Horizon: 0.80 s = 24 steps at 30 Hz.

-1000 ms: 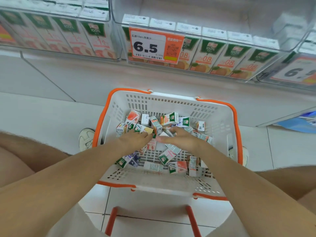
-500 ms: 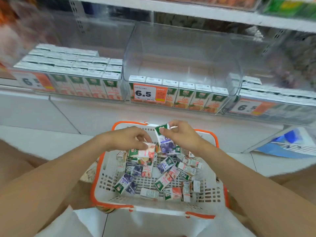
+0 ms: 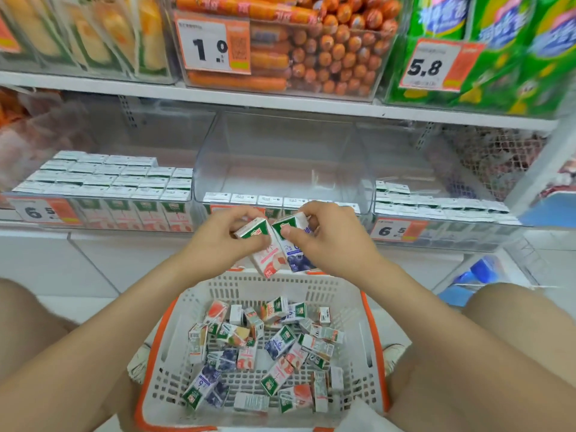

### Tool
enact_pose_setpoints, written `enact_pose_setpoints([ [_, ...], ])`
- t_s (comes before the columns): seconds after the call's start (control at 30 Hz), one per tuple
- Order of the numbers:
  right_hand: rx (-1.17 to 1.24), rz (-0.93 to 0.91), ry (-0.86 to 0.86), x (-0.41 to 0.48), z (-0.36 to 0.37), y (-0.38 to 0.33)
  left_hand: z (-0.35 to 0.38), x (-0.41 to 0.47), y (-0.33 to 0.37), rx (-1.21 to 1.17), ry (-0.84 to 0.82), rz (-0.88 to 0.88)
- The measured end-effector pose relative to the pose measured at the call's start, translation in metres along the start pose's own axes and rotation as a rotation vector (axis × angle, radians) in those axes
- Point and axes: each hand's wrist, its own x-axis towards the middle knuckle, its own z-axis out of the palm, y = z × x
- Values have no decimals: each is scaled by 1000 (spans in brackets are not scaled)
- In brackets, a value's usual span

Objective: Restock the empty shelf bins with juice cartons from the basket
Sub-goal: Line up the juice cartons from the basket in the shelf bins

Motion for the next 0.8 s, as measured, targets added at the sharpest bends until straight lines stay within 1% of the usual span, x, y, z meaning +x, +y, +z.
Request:
enact_pose_setpoints([
  [0.1, 49, 48, 148, 2, -34, 10, 17, 17, 29, -18, 59, 153],
  [0.2, 100, 67, 277, 7, -62, 30, 41, 43, 52, -1, 96, 253],
  [0.3, 44, 51, 355, 12, -86, 55, 67, 65, 73, 86, 113, 327],
  [0.4, -88, 35, 390, 23, -115, 88, 91, 80, 88, 174, 174, 355],
  [0.5, -183, 133, 367, 39, -147, 134, 112, 95, 96, 152, 223, 333],
  [0.57, -252, 195, 336, 48, -164, 166, 124, 102, 96, 138, 209, 316],
  [0.63, -311, 235, 256, 54, -169, 197, 134, 107, 93, 164, 190, 330],
  [0.7, -315, 248, 154, 55, -164, 222, 141, 110, 89, 168, 176, 338],
  [0.8, -301, 234, 35, 59, -151, 242, 147, 113, 85, 90, 183, 318],
])
